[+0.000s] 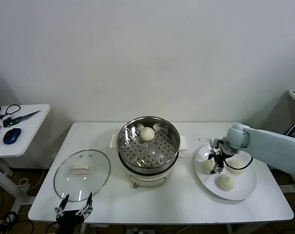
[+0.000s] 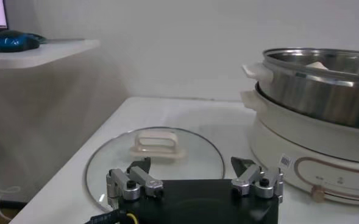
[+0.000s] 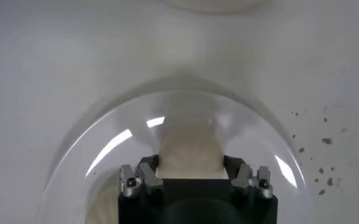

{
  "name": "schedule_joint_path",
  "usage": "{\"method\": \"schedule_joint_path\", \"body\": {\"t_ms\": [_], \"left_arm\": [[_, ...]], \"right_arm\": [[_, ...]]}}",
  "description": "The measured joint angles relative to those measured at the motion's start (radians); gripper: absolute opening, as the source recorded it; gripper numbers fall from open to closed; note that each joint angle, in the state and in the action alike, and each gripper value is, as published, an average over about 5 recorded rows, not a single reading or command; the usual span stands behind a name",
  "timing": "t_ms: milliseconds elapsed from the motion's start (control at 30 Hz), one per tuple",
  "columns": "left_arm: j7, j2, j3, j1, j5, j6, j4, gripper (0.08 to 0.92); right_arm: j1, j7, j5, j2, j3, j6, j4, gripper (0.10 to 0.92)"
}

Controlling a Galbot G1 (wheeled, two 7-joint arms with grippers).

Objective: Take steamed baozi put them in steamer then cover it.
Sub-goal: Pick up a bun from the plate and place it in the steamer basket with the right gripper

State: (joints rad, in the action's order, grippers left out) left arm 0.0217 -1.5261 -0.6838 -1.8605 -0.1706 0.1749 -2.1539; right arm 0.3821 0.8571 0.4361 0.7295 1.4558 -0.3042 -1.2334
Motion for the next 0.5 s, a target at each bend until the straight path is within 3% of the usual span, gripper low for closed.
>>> {"method": "schedule_joint_path", "body": {"t_ms": [500], "left_arm": [[0.003, 0.008, 0.015, 0.006, -0.008, 0.017, -0.025, 0.823]], "right_arm": [[0.503, 0.068, 0.271, 0.137, 0.213, 0.007, -0.153, 0.712]]}}
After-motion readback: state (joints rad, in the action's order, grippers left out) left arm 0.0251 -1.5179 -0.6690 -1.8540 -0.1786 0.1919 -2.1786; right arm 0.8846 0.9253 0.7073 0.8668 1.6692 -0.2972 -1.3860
